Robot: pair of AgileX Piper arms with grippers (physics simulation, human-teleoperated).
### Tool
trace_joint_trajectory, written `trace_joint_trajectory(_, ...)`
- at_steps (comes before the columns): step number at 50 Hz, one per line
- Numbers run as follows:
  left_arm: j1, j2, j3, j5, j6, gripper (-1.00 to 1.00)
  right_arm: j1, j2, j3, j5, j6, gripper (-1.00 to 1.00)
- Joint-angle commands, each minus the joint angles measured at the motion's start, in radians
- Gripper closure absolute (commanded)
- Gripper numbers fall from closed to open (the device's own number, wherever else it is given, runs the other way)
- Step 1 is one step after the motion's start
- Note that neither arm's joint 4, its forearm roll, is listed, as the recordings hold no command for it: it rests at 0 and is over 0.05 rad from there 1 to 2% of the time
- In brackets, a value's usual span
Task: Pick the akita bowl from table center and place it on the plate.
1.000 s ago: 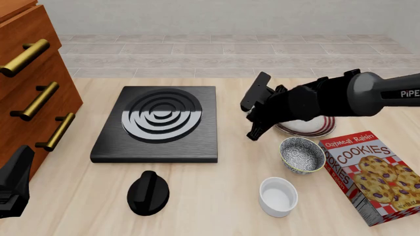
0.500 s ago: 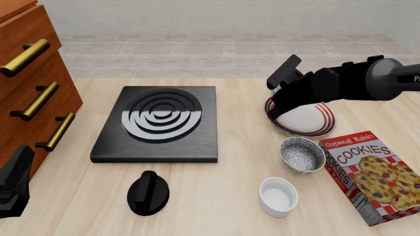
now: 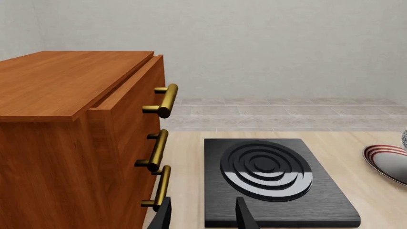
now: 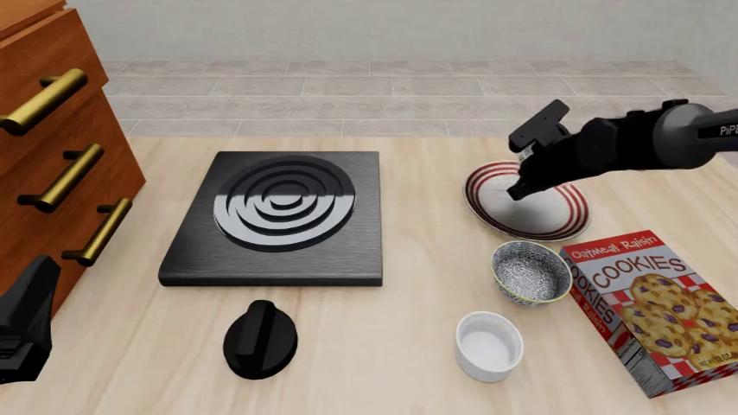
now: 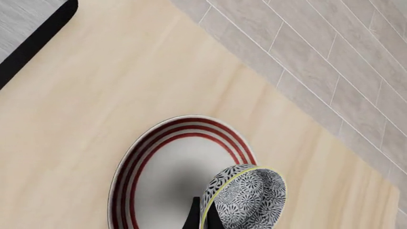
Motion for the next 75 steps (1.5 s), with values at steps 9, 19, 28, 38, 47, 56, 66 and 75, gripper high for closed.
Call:
trace_joint_trajectory(9,0.0,0.0,0.0,0.0,0.0,-1.0,-0.038,0.095,-0.045,0.025,0.054,1.0)
trace_joint_trajectory(19,0.0,0.0,0.0,0.0,0.0,-1.0,-0.014,0.085,-0.038,0.037,0.069,1.0)
trace_joint_trajectory(28,0.0,0.0,0.0,0.0,0.0,-1.0,0.003,0.083,-0.035,0.04,0.056,1.0)
trace_joint_trajectory(38,0.0,0.0,0.0,0.0,0.0,-1.0,-0.002,0.078,-0.025,0.031,0.036,-1.0)
trace_joint_trajectory(47,0.0,0.0,0.0,0.0,0.0,-1.0,-0.001,0.082,-0.011,0.018,0.026,-1.0)
trace_joint_trajectory(56,0.0,0.0,0.0,0.0,0.0,-1.0,0.003,0.064,0.011,-0.002,0.015,-1.0)
trace_joint_trajectory(66,0.0,0.0,0.0,0.0,0.0,-1.0,0.007,-0.01,0.042,0.001,0.004,-1.0)
trace_joint_trajectory(75,0.0,0.0,0.0,0.0,0.0,-1.0,0.011,-0.123,0.1,-0.029,0.056,-1.0)
